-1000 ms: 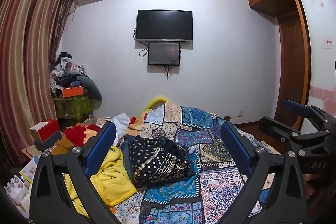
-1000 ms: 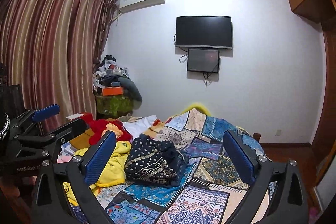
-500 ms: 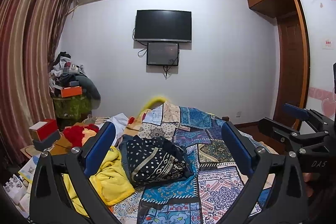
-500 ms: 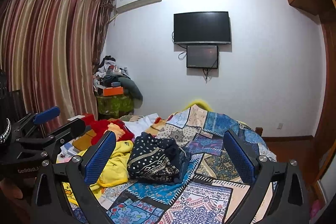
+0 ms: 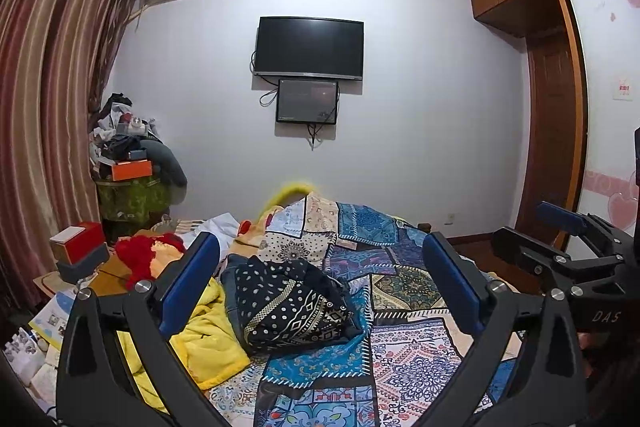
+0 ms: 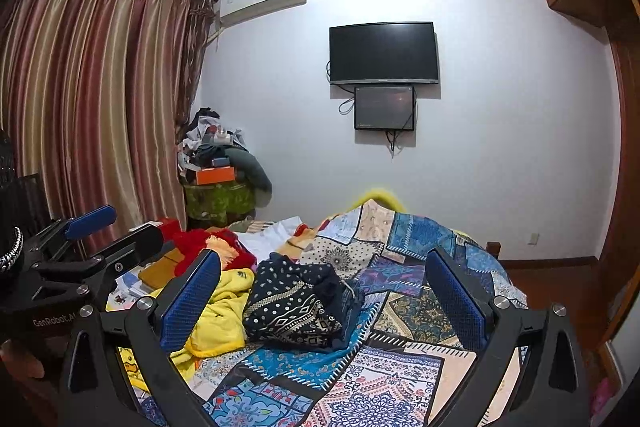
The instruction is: Fold large clothes
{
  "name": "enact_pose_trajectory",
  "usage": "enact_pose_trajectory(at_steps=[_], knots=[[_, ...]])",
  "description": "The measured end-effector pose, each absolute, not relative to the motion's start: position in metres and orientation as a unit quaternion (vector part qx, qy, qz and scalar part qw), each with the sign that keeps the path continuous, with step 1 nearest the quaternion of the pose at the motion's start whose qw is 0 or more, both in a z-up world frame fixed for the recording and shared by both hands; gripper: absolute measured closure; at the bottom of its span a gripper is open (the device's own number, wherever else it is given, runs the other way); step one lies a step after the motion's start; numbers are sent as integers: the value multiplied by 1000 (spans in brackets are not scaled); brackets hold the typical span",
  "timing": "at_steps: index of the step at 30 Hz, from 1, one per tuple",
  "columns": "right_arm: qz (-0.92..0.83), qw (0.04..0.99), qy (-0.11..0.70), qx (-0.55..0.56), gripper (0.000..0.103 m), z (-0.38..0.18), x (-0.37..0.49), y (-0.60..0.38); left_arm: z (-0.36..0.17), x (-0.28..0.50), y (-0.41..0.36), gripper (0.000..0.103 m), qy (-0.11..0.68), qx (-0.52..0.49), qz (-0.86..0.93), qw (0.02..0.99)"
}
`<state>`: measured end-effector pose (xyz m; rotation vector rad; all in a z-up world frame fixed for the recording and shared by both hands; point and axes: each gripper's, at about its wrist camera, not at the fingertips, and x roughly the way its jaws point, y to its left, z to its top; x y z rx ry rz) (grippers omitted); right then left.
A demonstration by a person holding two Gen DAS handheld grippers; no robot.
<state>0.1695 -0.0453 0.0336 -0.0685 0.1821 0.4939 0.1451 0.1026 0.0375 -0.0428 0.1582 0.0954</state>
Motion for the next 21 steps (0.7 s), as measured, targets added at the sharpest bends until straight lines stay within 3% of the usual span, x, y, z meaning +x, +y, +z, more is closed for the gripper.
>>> enact_pose_trajectory(at_steps=[21], knots=[[230,969,90,-23,1,34,167,-40,33,150,100,1,94,-25,31,995]])
